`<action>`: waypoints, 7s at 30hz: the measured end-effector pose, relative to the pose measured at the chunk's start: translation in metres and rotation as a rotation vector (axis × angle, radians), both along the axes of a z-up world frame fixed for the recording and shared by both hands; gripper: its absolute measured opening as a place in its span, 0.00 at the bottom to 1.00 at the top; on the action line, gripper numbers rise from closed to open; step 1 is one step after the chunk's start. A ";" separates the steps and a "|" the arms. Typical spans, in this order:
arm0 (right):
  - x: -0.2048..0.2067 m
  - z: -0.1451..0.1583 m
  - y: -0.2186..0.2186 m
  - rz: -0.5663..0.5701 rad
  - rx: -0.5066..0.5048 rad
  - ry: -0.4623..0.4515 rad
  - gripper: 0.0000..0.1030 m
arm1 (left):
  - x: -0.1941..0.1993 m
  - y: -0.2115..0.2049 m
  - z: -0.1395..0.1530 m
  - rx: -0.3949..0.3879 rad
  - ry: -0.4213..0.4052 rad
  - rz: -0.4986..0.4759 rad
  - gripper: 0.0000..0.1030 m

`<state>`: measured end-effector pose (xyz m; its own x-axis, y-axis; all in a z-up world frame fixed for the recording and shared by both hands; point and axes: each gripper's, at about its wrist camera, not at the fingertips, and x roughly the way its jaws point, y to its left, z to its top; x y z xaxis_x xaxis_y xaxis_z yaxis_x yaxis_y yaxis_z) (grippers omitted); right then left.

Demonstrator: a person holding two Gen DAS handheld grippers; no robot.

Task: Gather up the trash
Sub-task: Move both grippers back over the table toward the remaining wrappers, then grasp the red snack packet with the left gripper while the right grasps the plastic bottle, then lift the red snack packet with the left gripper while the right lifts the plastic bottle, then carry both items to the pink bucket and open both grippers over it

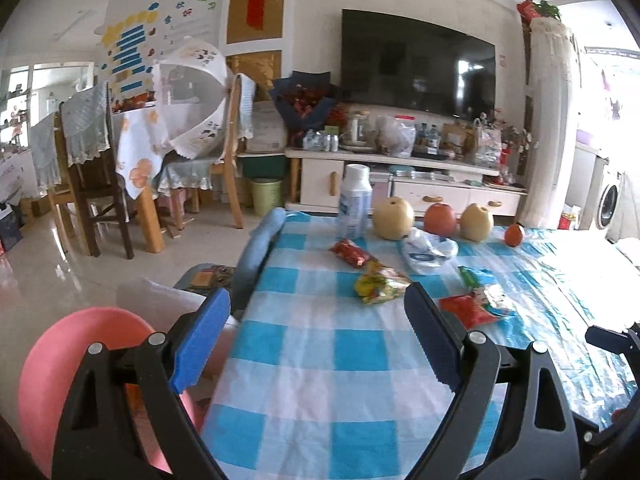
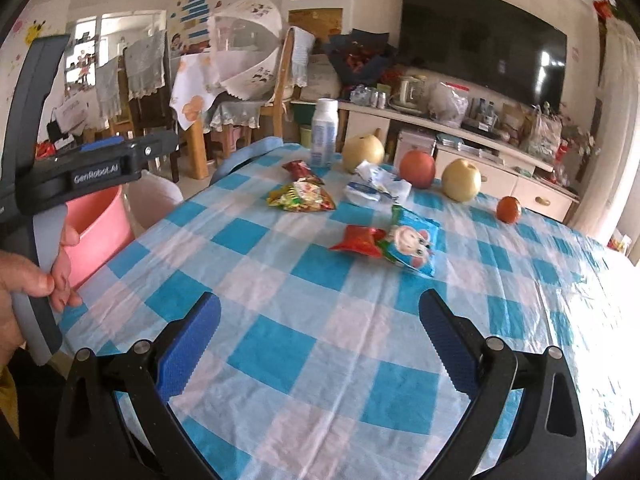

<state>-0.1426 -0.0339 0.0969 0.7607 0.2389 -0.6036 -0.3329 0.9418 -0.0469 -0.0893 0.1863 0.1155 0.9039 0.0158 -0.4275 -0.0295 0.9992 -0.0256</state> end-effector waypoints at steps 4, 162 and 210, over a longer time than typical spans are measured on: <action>0.002 0.000 -0.017 -0.027 0.018 0.006 0.95 | 0.000 -0.015 0.000 0.013 0.004 -0.022 0.87; 0.121 -0.016 -0.104 0.163 0.291 0.261 0.59 | 0.060 -0.091 -0.039 -0.381 0.340 -0.189 0.43; 0.040 0.007 0.277 0.545 0.229 0.347 0.72 | -0.050 0.251 -0.025 -0.526 0.121 0.496 0.77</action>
<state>-0.1025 0.2435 0.1041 0.2670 0.6835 -0.6794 -0.7220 0.6088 0.3287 -0.1392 0.4374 0.0908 0.7895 0.1757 -0.5880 -0.5084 0.7239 -0.4663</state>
